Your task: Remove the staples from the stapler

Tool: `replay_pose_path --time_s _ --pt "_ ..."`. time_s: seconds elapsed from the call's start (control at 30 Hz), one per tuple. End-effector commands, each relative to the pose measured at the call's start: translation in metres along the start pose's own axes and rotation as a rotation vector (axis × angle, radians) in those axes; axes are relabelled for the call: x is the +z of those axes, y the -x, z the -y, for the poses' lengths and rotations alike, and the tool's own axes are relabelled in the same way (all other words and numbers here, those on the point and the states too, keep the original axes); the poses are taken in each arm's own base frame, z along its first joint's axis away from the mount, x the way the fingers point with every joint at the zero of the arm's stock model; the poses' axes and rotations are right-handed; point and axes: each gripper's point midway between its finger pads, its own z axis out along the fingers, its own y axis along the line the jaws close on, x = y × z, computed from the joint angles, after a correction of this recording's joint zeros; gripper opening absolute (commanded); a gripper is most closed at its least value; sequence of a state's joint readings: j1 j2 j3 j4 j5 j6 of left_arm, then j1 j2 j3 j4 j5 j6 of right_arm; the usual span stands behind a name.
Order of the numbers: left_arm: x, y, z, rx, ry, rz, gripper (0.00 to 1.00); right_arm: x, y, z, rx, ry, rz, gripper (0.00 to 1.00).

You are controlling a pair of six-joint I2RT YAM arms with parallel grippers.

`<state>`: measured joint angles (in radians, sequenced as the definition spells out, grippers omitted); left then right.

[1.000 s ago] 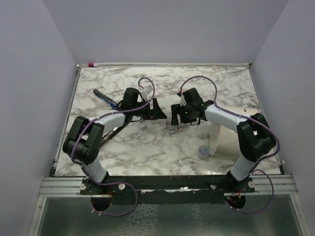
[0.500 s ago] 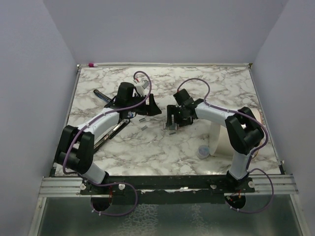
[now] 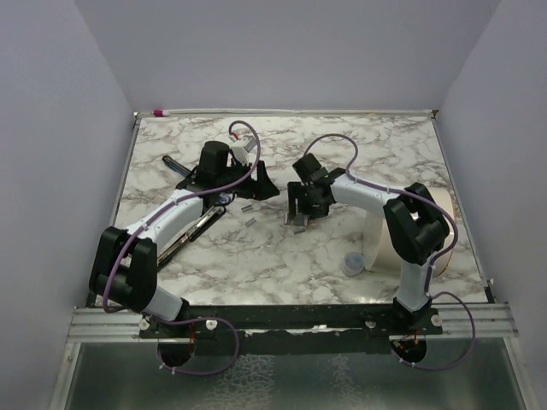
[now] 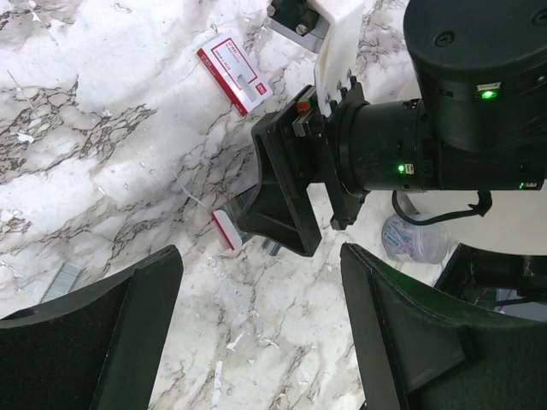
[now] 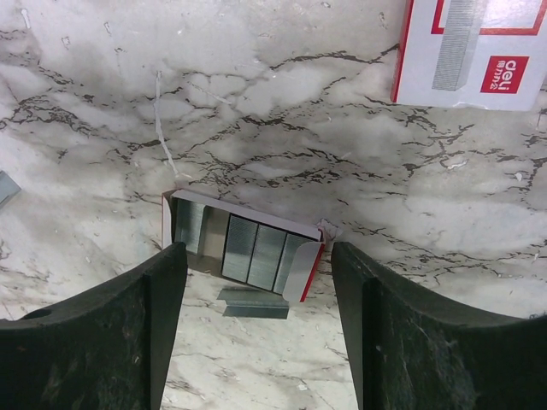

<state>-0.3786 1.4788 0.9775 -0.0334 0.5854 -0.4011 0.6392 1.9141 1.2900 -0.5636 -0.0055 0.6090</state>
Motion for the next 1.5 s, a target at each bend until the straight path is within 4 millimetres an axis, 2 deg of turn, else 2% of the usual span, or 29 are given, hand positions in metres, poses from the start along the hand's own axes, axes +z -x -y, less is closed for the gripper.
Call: replay_pose_path --time_s 0.0,0.97,1.47 --pt "-0.008 0.008 0.002 0.028 0.006 0.035 0.78 0.011 -0.014 0.013 -0.008 -0.096 -0.044 0.68" --pt "-0.010 0.009 0.007 0.024 -0.014 0.045 0.78 0.024 -0.019 0.011 -0.072 -0.221 -0.094 0.64" --pt "-0.010 0.008 0.009 0.018 -0.026 0.044 0.78 0.024 -0.021 0.010 -0.051 -0.214 -0.093 0.55"
